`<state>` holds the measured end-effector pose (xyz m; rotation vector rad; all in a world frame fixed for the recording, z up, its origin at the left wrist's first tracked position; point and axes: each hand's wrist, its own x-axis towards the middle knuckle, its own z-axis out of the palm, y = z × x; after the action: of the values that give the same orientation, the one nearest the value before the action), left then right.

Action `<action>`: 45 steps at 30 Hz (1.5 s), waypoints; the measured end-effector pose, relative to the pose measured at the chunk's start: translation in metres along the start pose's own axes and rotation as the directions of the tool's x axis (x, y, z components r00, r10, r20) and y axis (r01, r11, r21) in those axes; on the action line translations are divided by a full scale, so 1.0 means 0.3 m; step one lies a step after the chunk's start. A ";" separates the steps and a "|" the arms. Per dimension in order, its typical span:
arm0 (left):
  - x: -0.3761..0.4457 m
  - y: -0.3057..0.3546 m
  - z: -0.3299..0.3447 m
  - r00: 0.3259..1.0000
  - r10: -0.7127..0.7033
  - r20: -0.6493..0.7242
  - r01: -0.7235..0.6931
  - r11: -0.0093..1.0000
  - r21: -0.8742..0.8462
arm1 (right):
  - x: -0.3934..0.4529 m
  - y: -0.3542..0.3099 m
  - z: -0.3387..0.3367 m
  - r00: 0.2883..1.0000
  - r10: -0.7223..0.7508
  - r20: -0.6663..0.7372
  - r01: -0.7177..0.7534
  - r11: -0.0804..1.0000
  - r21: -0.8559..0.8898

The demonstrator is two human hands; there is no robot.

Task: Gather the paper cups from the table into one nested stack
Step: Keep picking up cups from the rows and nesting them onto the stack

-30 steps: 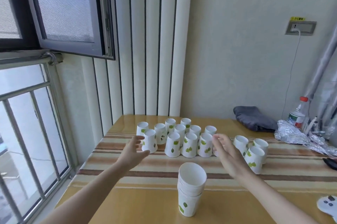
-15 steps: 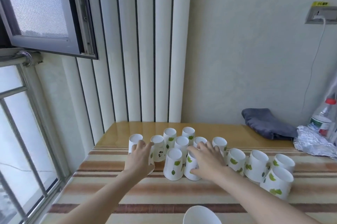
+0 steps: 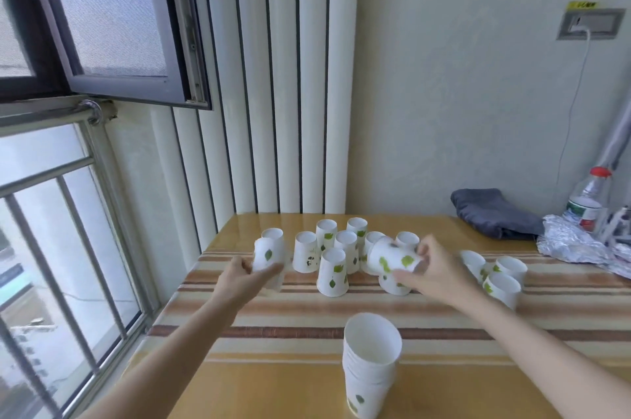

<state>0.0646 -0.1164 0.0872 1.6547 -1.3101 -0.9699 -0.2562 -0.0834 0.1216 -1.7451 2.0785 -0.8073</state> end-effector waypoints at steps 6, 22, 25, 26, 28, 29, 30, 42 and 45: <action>-0.219 0.059 0.073 0.965 0.031 0.261 0.116 0.842 -0.527 | -0.228 0.147 -0.076 0.919 0.187 0.347 -0.387 0.263 0.884; -0.372 0.138 0.210 0.835 0.252 0.489 -0.249 0.966 -0.072 | -0.407 0.081 -0.092 0.995 0.077 0.069 -0.096 0.457 0.884; -0.356 0.105 0.137 0.808 0.245 0.535 -0.248 0.966 -0.067 | -0.390 -0.019 -0.085 0.999 -0.044 0.007 0.023 0.648 0.762; -0.347 0.088 0.103 0.804 0.238 0.545 -0.244 0.968 -0.063 | -0.384 -0.039 -0.073 0.997 -0.078 0.010 0.047 0.690 0.723; -0.319 0.045 0.035 0.819 0.201 0.537 -0.199 0.978 -0.064 | -0.384 -0.074 -0.042 0.991 -0.128 0.033 0.073 0.738 0.671; -0.302 0.021 0.007 0.836 0.178 0.519 -0.161 0.984 -0.077 | -0.384 -0.086 -0.024 0.989 -0.141 0.049 0.075 0.750 0.657; -0.285 -0.002 -0.016 0.855 0.154 0.496 -0.123 0.988 -0.096 | -0.385 -0.090 -0.003 0.986 -0.149 0.070 0.069 0.759 0.648; 0.152 0.004 -0.033 0.983 0.176 0.057 -0.183 0.870 0.458 | -0.117 0.118 -0.054 0.903 -0.156 0.400 0.017 0.944 0.329; 0.295 0.046 0.018 0.956 0.274 0.100 -0.274 0.724 0.633 | 0.062 0.127 -0.015 0.953 -0.155 0.261 0.143 0.988 0.063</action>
<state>0.0695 -0.2060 0.0900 1.8587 -1.9727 -0.3358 -0.2931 -0.0967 0.1047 -1.8881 1.7606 -0.6137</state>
